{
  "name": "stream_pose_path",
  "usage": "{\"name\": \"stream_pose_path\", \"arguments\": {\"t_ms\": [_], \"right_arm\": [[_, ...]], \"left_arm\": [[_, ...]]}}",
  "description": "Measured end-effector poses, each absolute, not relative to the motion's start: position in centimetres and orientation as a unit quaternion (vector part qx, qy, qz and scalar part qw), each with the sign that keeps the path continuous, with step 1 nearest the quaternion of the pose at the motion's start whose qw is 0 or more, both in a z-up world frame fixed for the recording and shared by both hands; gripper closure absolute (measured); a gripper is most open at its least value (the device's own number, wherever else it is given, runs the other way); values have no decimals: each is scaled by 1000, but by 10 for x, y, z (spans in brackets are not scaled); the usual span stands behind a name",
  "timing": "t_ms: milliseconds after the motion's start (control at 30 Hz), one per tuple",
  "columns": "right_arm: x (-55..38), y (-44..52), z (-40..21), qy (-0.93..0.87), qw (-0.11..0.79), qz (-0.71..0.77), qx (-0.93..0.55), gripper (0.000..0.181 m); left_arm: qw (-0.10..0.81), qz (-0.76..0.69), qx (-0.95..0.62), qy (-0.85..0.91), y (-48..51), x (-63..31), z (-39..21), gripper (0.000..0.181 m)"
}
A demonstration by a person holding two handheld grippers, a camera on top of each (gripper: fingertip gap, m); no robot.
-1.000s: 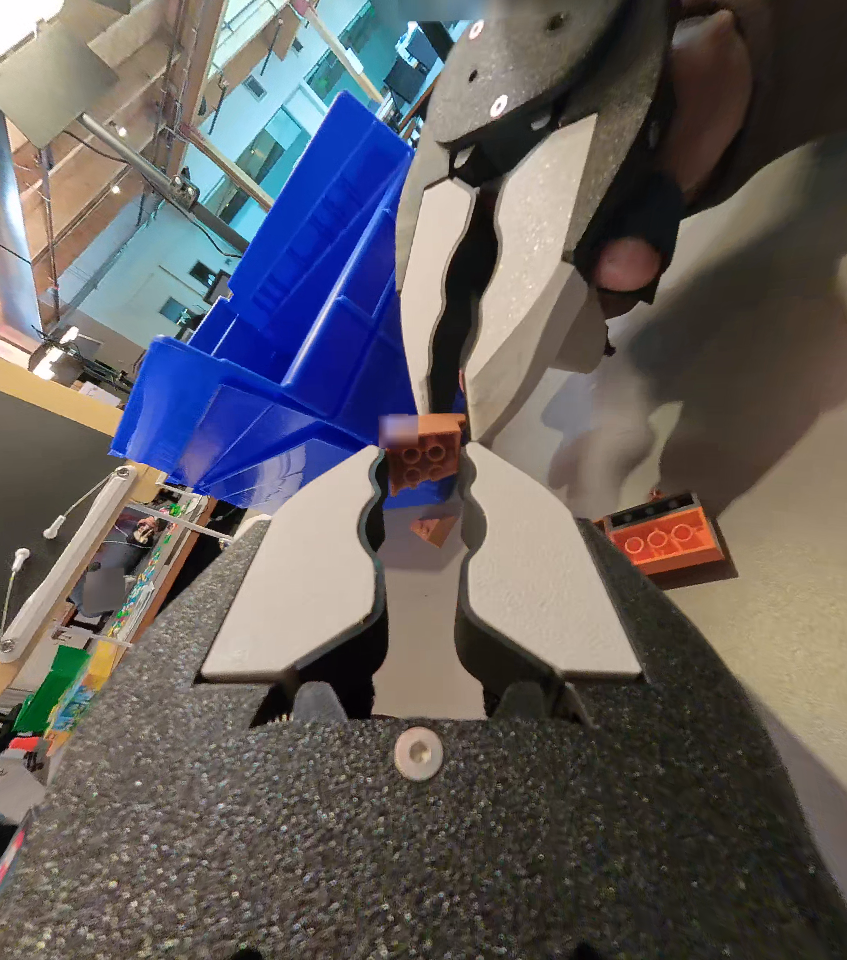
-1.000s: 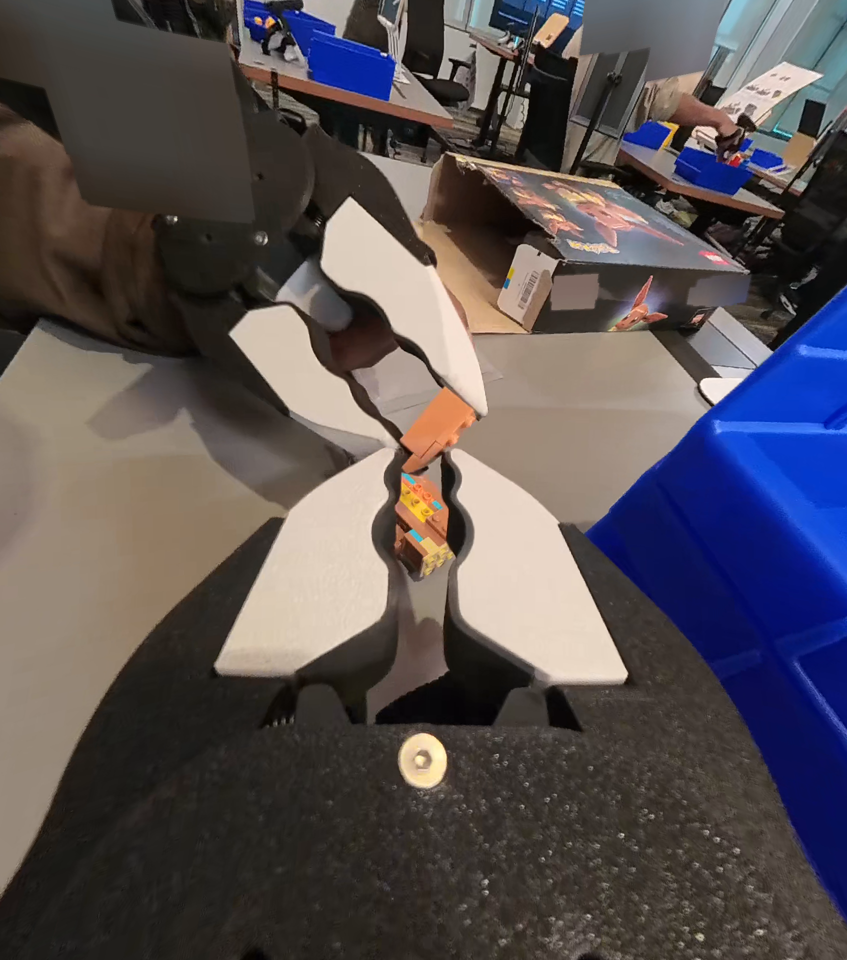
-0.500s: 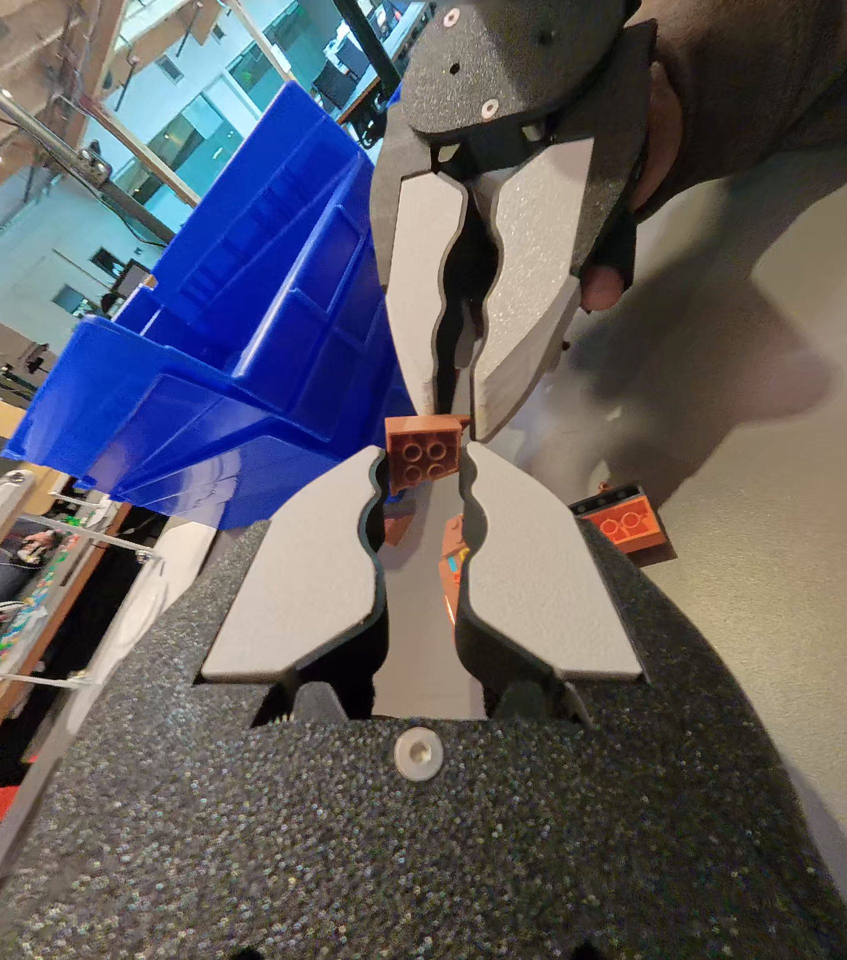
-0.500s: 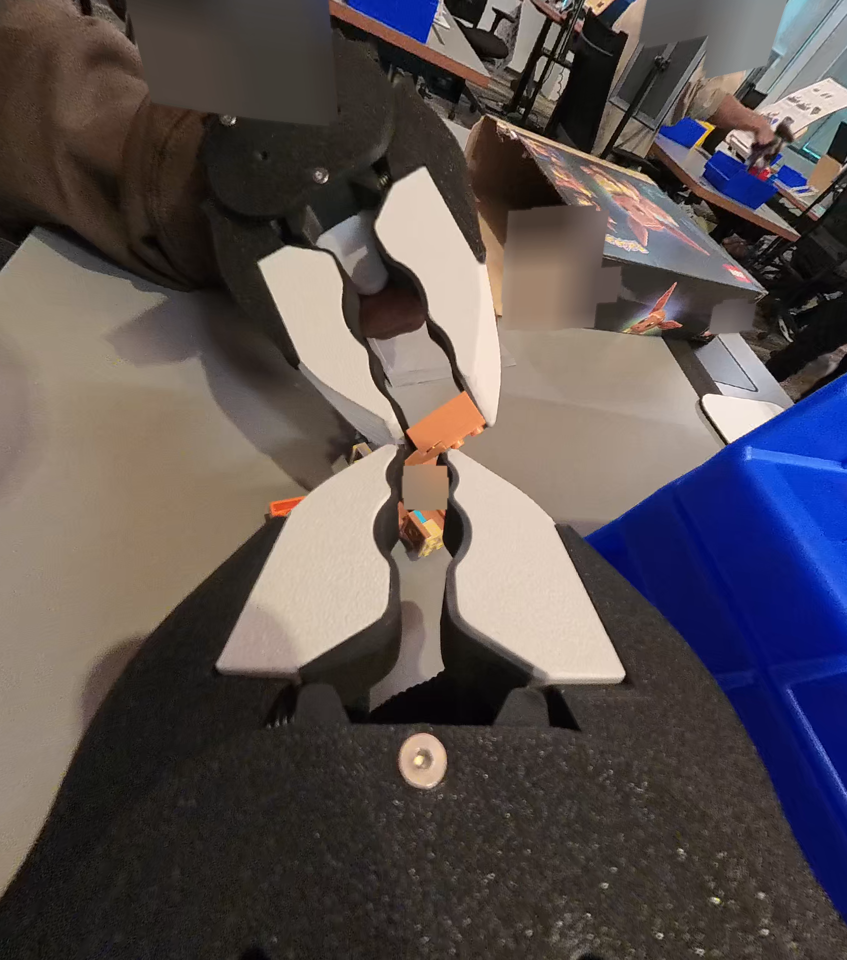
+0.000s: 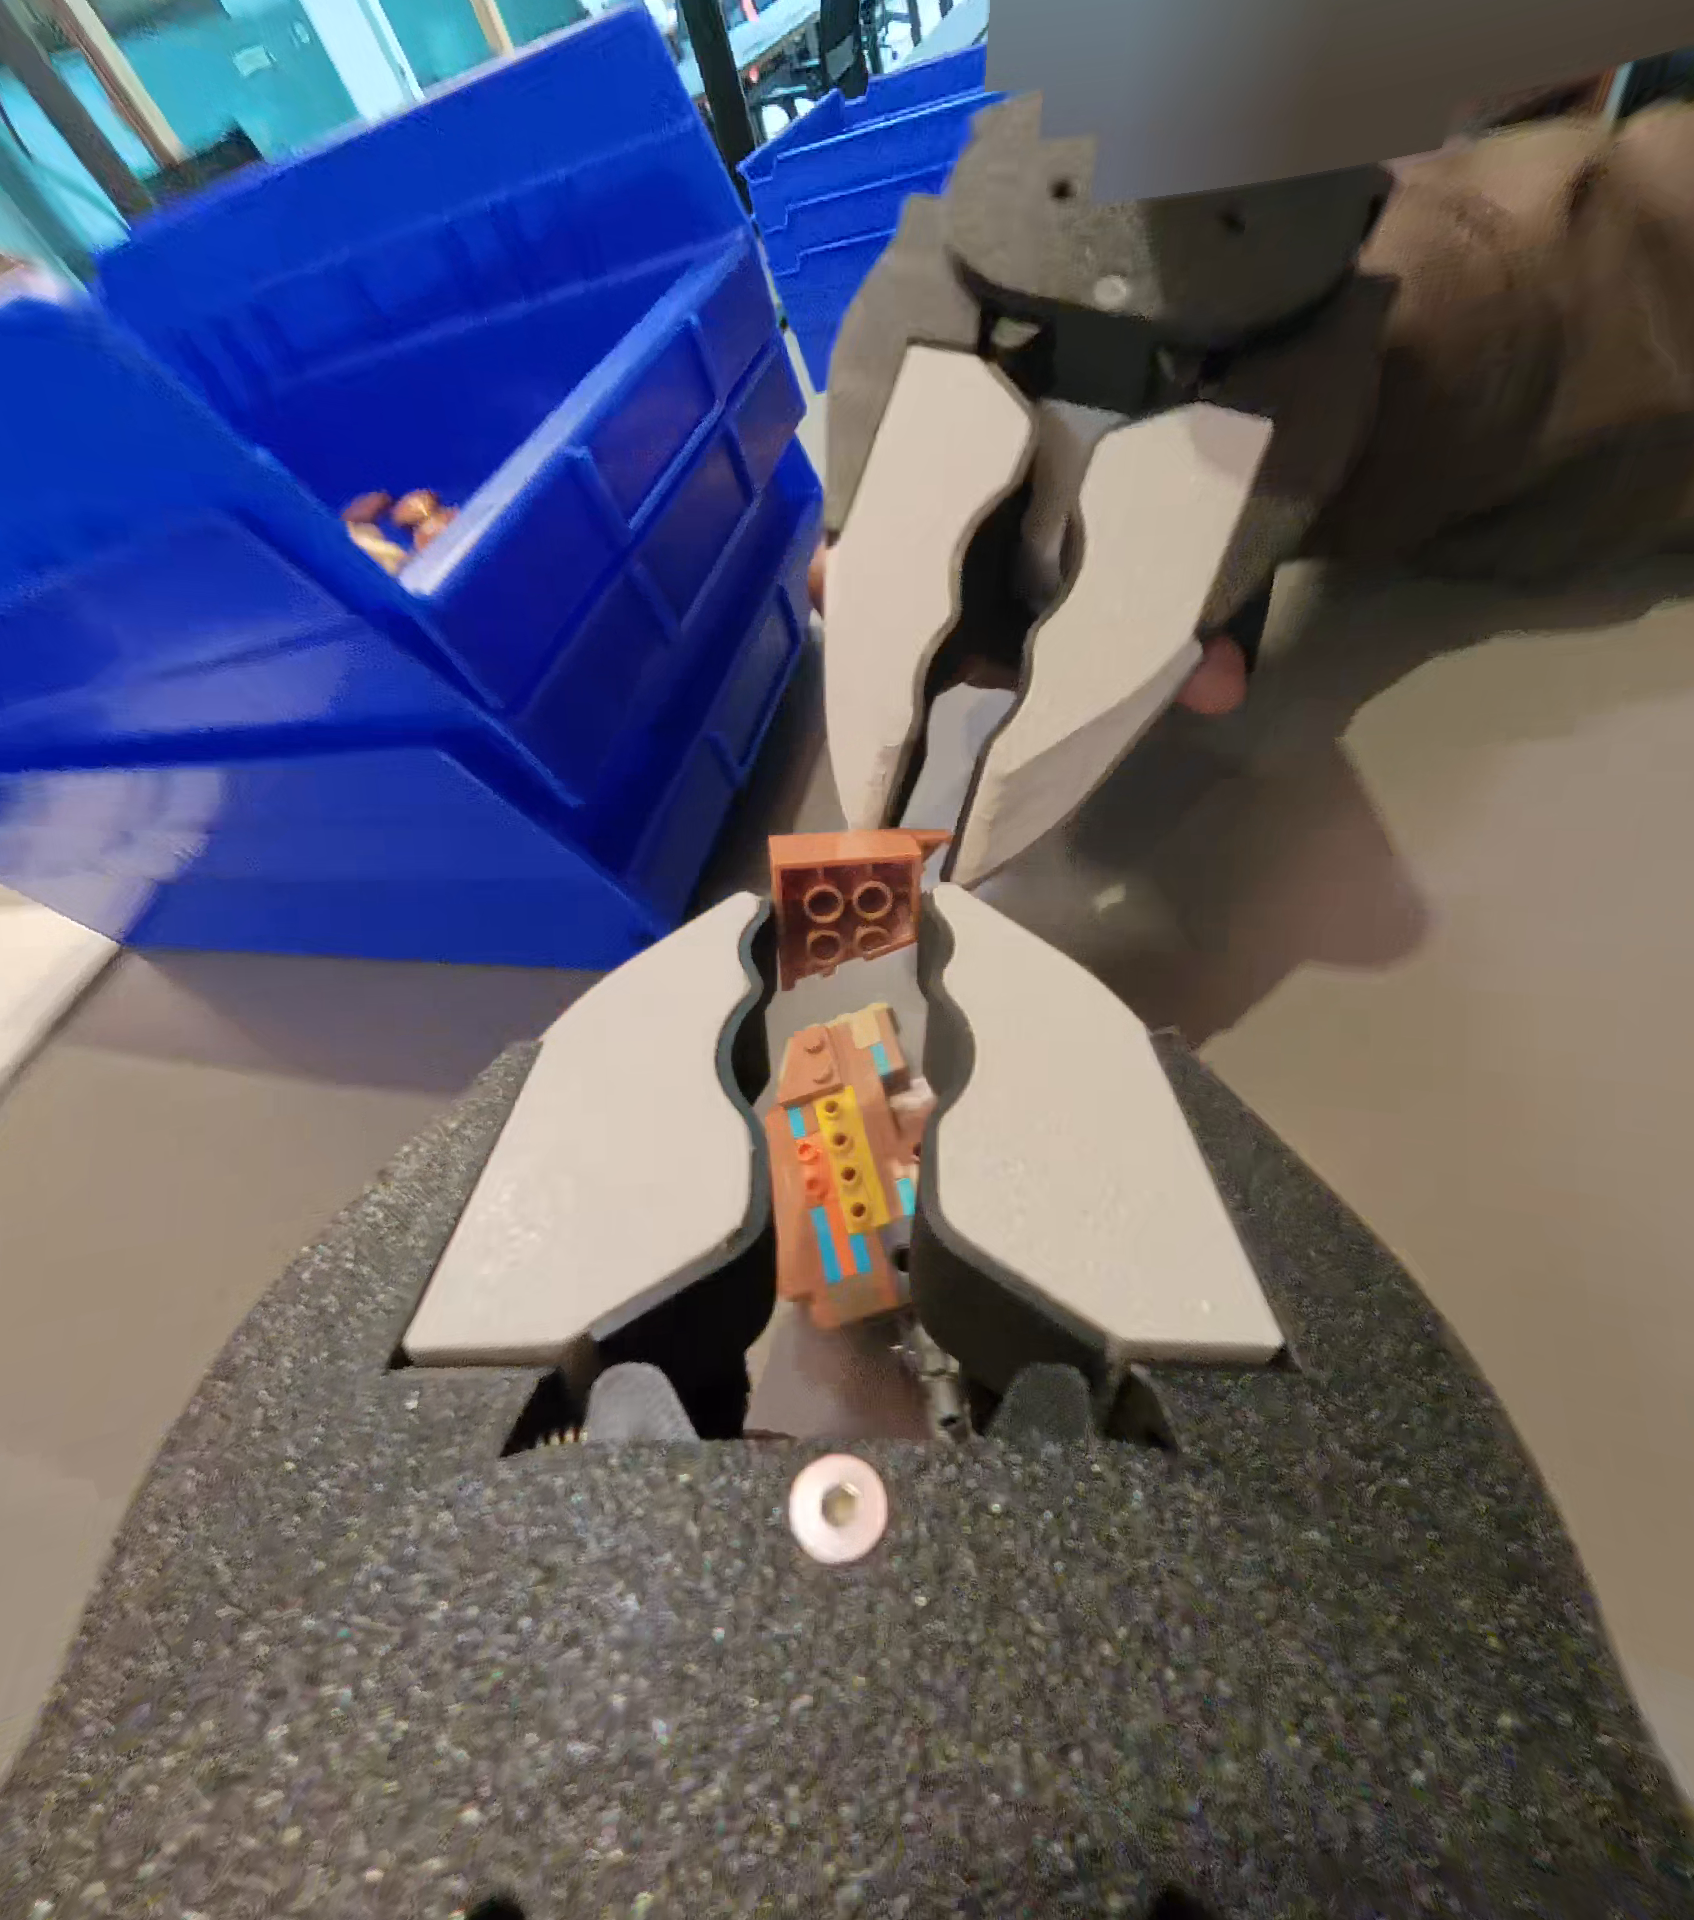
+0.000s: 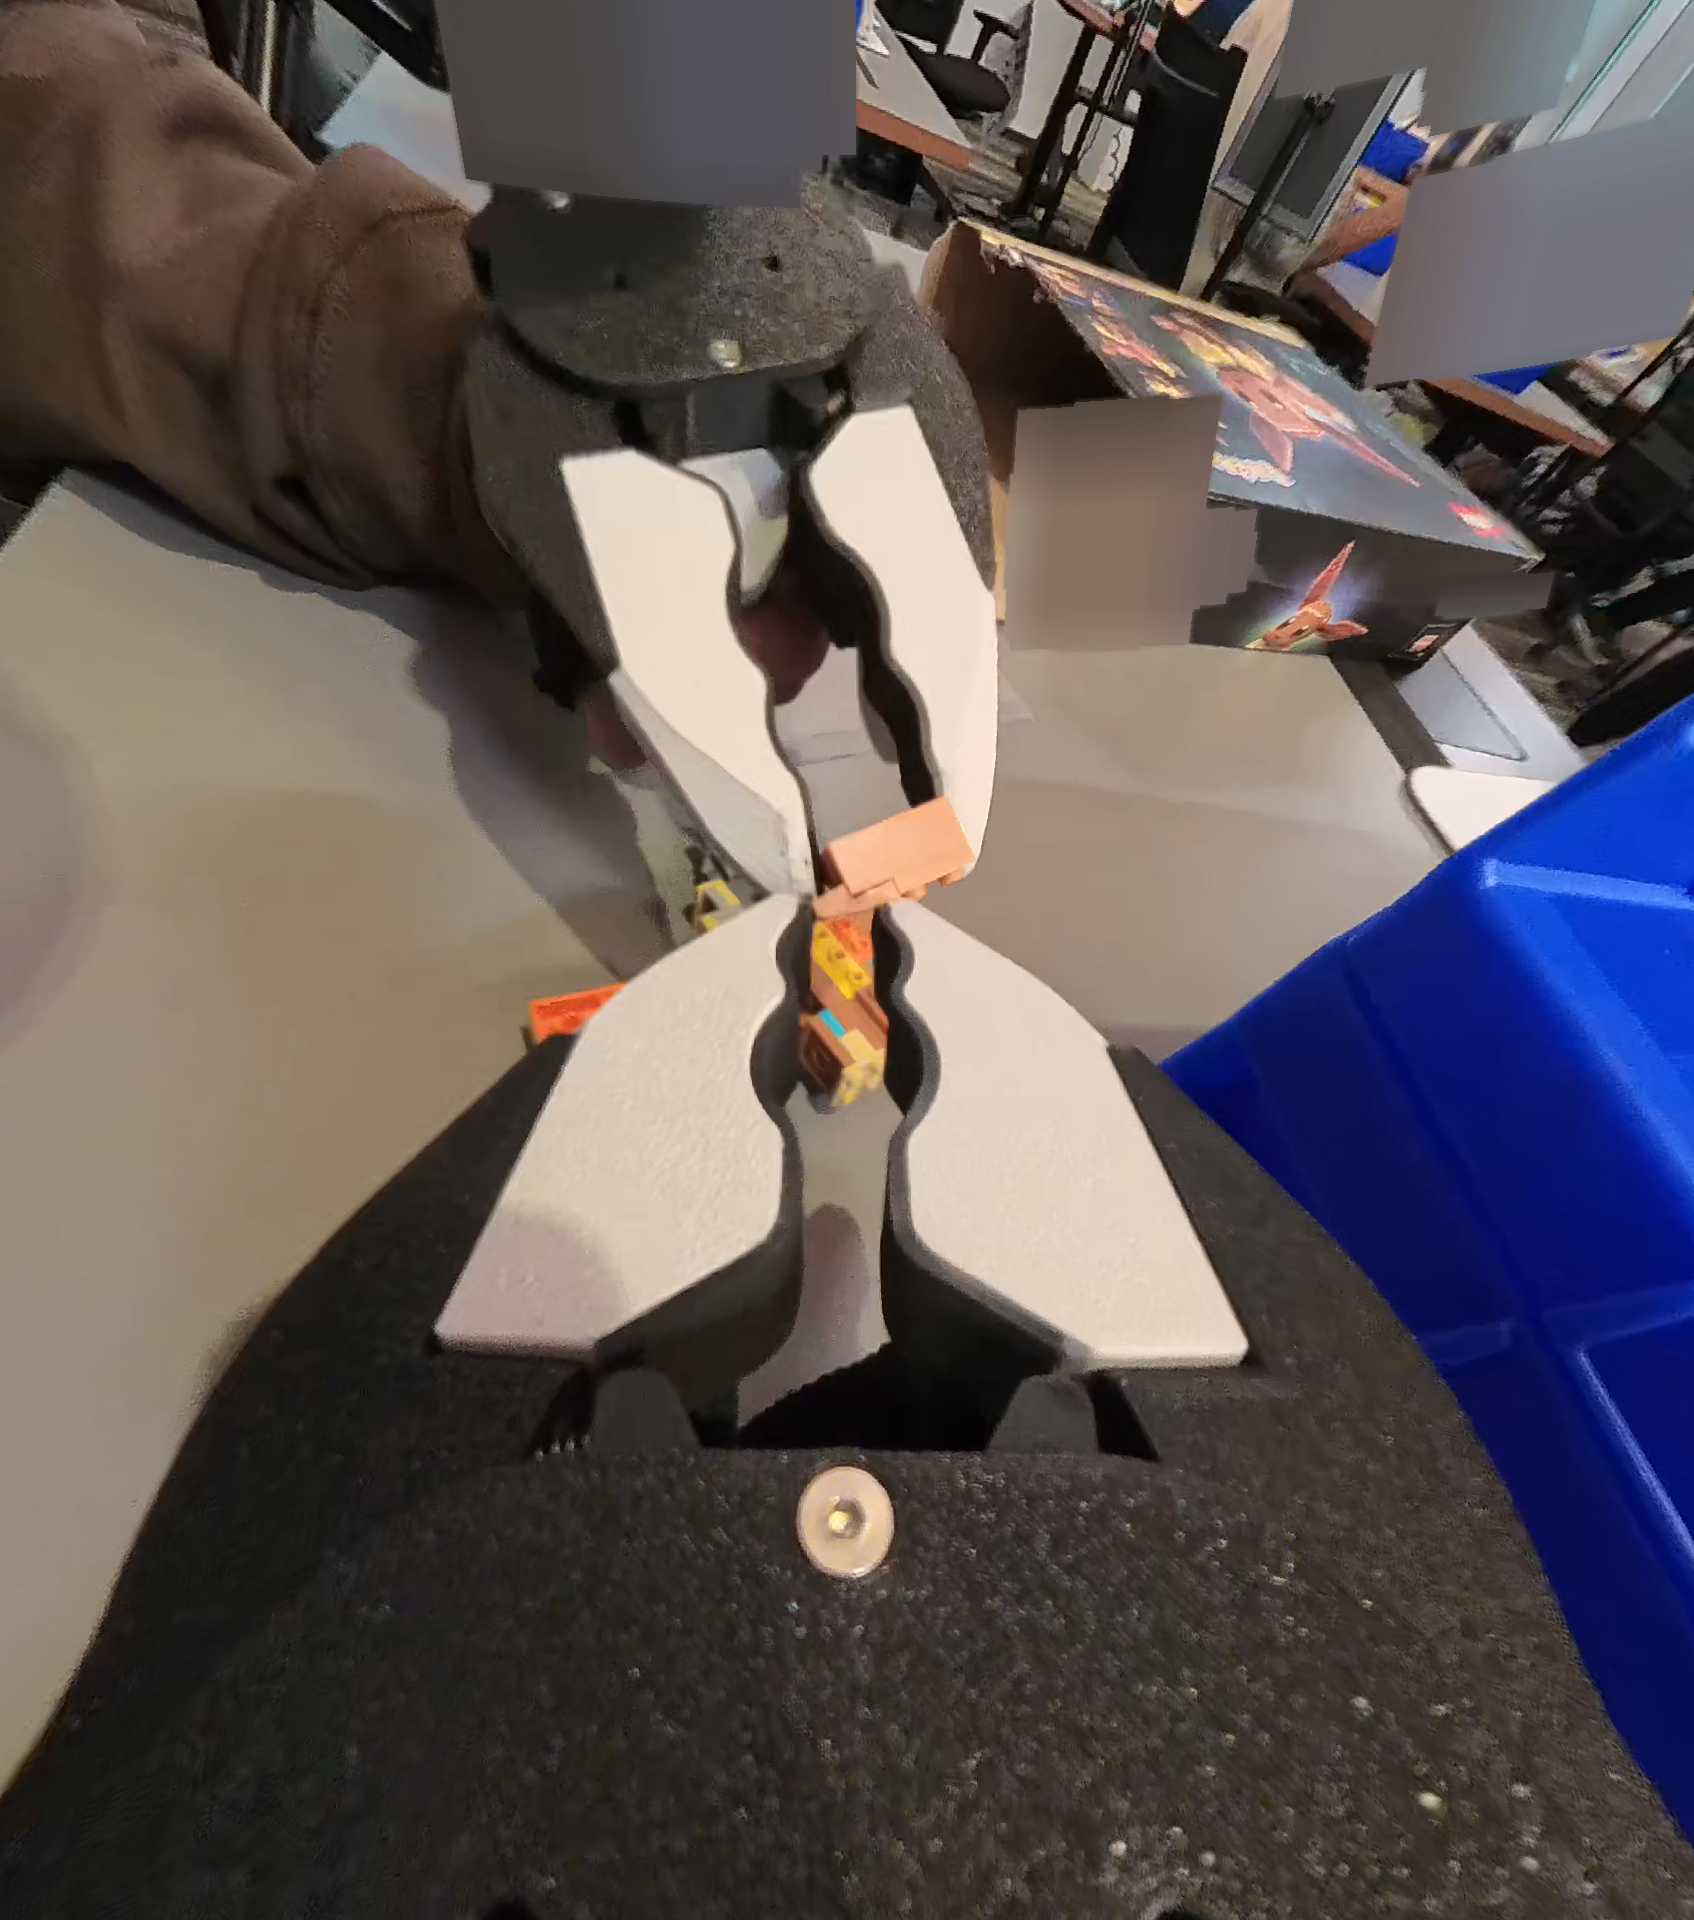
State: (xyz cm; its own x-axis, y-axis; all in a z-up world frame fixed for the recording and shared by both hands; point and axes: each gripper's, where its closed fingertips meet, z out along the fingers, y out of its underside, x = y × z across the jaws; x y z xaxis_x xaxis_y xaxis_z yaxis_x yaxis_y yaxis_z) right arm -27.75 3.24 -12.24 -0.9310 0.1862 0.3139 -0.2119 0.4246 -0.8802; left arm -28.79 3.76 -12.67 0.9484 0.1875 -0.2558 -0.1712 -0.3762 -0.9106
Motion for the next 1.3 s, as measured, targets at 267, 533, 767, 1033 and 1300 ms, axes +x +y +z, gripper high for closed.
{"name": "stream_pose_path", "arguments": {"t_ms": [267, 533, 767, 1033, 1300], "right_arm": [[-286, 34, -120, -799, 308, 513, 65, 168], [-280, 27, -99, -748, 331, 571, 65, 158], [-277, 20, -91, -723, 372, 578, 66, 152], [-282, 22, -90, -726, 387, 566, 50, 164], [-289, 26, -95, -742, 375, 556, 25, 166]], "left_arm": [[590, -32, -795, -140, 31, -292, -126, 156], [650, -288, -683, -169, 30, -270, -98, 156], [659, -366, -634, -171, 35, -260, -88, 156], [673, -344, -627, -190, 34, -269, -87, 156], [676, -229, -678, -174, 36, -275, -94, 157]]}}
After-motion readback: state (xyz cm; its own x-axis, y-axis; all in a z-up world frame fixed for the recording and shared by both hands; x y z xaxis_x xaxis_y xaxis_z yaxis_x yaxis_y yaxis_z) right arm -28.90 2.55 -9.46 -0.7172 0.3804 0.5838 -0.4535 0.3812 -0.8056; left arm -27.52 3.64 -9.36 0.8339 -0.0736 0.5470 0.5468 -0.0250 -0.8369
